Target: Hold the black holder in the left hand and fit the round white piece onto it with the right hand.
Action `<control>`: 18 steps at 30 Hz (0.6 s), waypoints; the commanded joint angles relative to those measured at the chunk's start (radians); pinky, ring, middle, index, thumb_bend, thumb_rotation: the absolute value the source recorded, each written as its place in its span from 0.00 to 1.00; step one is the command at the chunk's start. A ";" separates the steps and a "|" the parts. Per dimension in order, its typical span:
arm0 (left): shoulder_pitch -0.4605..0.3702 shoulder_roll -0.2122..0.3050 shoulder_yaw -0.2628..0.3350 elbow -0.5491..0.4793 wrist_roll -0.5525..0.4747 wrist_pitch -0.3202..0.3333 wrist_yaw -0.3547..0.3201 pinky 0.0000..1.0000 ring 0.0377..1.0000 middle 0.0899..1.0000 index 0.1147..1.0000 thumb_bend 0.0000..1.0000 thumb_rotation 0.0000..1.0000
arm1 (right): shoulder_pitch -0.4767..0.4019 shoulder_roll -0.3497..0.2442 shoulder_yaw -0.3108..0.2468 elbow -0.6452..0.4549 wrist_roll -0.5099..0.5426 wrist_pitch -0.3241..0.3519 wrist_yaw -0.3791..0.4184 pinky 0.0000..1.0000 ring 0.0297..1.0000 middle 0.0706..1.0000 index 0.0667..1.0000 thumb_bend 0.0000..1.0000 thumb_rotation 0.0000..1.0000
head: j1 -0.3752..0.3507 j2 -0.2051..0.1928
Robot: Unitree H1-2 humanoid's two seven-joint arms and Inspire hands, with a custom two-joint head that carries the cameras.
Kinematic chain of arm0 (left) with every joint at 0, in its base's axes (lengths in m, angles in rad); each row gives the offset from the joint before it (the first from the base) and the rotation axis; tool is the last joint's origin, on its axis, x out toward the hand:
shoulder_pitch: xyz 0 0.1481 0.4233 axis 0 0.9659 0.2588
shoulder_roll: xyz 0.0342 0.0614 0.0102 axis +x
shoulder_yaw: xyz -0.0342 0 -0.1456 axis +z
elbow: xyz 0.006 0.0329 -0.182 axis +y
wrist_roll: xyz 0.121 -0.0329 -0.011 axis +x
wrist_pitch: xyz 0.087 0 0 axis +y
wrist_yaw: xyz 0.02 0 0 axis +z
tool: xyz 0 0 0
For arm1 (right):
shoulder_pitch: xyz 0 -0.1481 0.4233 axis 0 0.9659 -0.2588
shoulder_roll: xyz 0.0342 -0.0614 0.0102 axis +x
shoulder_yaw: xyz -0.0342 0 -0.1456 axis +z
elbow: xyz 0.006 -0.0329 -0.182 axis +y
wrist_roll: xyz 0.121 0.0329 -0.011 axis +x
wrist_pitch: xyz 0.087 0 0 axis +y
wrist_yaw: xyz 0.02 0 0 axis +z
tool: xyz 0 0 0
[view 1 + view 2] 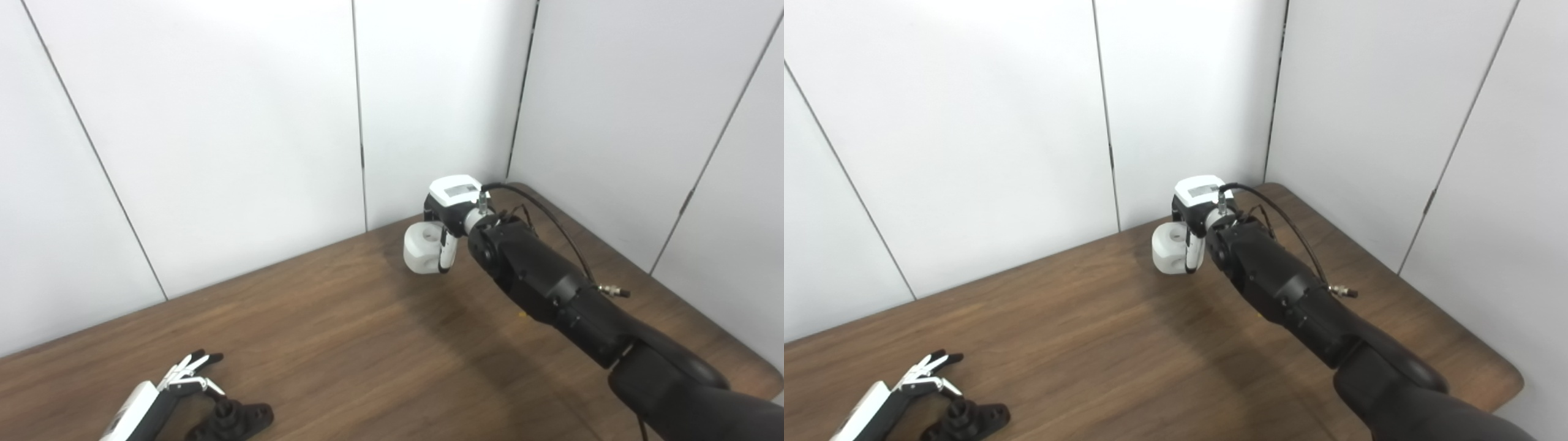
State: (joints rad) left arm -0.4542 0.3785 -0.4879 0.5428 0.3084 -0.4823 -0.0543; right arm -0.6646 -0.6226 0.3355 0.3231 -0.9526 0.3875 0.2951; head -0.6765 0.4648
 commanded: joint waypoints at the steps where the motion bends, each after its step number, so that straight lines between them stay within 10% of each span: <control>1: 0.089 0.013 -0.022 0.059 0.014 0.013 -0.040 1.00 1.00 0.91 0.42 0.52 0.05 | -0.036 -0.015 -0.020 -0.016 -0.003 -0.017 -0.049 0.59 0.67 0.63 0.45 0.52 0.14 | -0.001 0.001; 18: 0.100 -0.013 -0.007 0.035 0.054 0.019 -0.054 0.98 0.99 0.91 0.42 0.52 0.05 | -0.059 -0.006 -0.030 -0.159 0.020 -0.005 0.010 0.64 0.71 0.63 0.45 0.52 0.14 | 0.161 0.054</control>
State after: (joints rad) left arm -0.4456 0.3727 -0.4696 0.5317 0.3337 -0.4818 -0.0595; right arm -0.6506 -0.6083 0.3258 0.2077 -0.9297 0.3866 0.2955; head -0.5141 0.5169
